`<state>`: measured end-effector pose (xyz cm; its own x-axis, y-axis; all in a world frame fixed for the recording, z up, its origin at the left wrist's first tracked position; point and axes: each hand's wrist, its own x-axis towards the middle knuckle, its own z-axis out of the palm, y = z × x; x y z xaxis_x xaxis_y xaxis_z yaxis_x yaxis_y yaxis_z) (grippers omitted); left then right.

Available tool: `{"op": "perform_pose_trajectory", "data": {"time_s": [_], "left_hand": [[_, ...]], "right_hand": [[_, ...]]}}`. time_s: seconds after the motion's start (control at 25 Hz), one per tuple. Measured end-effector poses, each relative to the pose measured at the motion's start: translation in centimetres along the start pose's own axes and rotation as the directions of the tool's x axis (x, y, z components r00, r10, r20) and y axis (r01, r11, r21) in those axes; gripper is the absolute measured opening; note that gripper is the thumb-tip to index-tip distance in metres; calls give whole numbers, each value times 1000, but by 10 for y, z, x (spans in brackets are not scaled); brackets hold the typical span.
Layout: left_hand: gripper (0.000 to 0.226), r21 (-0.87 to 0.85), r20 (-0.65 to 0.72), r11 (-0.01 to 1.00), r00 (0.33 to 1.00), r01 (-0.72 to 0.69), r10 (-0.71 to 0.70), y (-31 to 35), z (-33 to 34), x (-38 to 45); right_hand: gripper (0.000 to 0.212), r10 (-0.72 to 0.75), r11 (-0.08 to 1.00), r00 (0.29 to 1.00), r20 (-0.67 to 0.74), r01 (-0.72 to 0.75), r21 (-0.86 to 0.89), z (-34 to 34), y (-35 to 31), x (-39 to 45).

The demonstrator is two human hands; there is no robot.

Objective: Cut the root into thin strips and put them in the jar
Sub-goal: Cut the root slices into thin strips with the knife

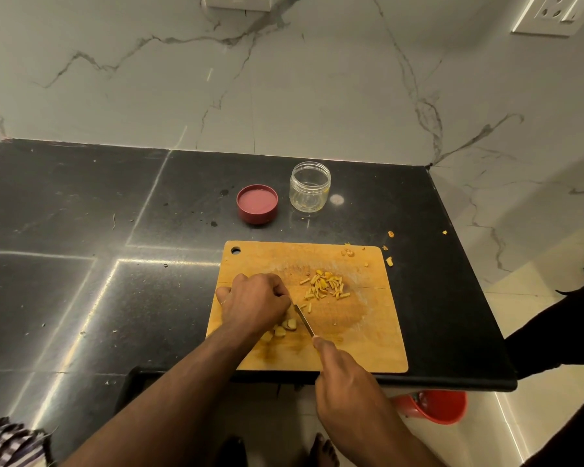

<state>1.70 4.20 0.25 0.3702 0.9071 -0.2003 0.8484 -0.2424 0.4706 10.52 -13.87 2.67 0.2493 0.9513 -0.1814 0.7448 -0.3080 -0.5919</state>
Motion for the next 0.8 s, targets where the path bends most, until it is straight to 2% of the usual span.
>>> {"op": "perform_pose_trajectory", "data": {"time_s": [0.12,0.28,0.52,0.8], "left_hand": [[10,-8,25,1000,1000,-6,6,-4,0,0],[13,-10,18,1000,1000,-1,1,-5,-1,-2],[9,-11,3,997,997,73,-73,0,-4,-1],[10,23,83,994,990,109,-111,7,-9,7]], "right_hand": [[49,-27,1000,999,-37,27,-9,-5,-1,-1],[50,10,1000,999,-32,-10,4,-7,-5,11],[48,-16,999,1000,-19,15,-44,3,-6,26],[48,-29,998,999,32,31,-53,2,5,2]]}}
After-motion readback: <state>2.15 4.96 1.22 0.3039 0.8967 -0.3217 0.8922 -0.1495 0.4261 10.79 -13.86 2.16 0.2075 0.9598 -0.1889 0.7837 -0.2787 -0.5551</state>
